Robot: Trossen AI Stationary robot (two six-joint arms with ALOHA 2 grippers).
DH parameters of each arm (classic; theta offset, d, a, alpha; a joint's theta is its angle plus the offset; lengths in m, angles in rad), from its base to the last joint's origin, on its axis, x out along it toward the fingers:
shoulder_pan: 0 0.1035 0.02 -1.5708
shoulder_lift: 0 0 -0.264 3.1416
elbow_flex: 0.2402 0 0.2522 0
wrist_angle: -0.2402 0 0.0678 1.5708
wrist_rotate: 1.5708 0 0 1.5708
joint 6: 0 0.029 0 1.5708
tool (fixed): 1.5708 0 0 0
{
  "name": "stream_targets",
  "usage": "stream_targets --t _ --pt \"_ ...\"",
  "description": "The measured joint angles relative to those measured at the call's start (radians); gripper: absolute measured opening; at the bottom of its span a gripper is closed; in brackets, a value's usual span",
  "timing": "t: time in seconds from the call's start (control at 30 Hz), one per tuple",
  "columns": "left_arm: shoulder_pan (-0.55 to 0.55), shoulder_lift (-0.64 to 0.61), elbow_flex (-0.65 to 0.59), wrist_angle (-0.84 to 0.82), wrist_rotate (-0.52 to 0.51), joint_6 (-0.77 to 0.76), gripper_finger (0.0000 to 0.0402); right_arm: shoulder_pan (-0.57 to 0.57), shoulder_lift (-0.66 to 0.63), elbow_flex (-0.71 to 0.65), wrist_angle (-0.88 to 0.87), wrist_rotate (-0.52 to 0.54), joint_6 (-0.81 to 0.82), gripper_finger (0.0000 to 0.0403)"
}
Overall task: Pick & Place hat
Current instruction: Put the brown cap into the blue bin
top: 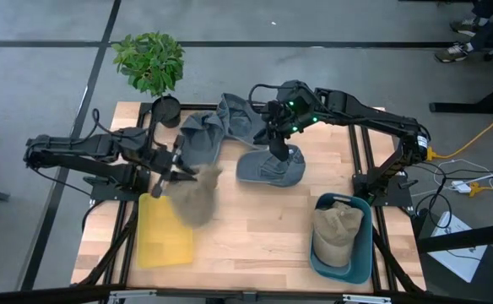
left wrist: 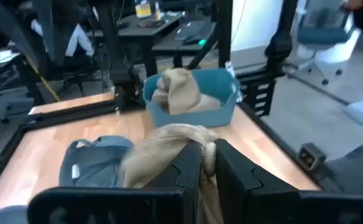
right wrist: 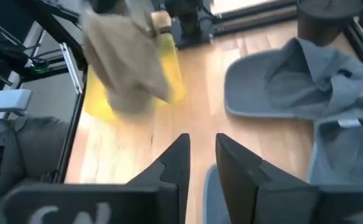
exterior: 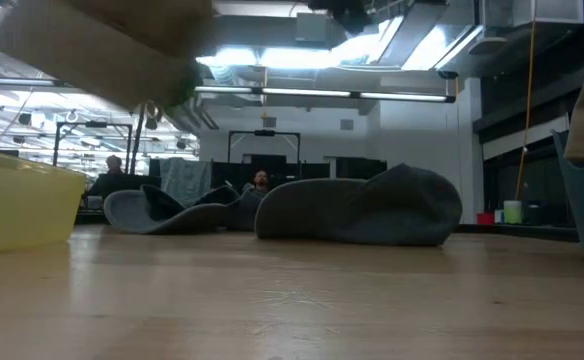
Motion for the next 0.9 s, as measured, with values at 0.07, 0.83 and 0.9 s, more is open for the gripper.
stream_targets --t 0.07,0.83,0.9 --pt "0.000 -0.019 0.000 0.000 0.002 -0.024 0.0026 -0.001 0.000 0.000 -0.007 0.001 0.003 0.0087" --pt "0.086 -0.022 0.000 -0.075 -0.347 -0.265 0.0027 0.112 0.175 0.000 0.260 0.320 0.066 0.0221" --pt "0.098 -0.009 0.000 -0.051 -0.382 -0.273 0.0028 0.121 0.177 0.000 0.283 0.368 0.049 0.0221"
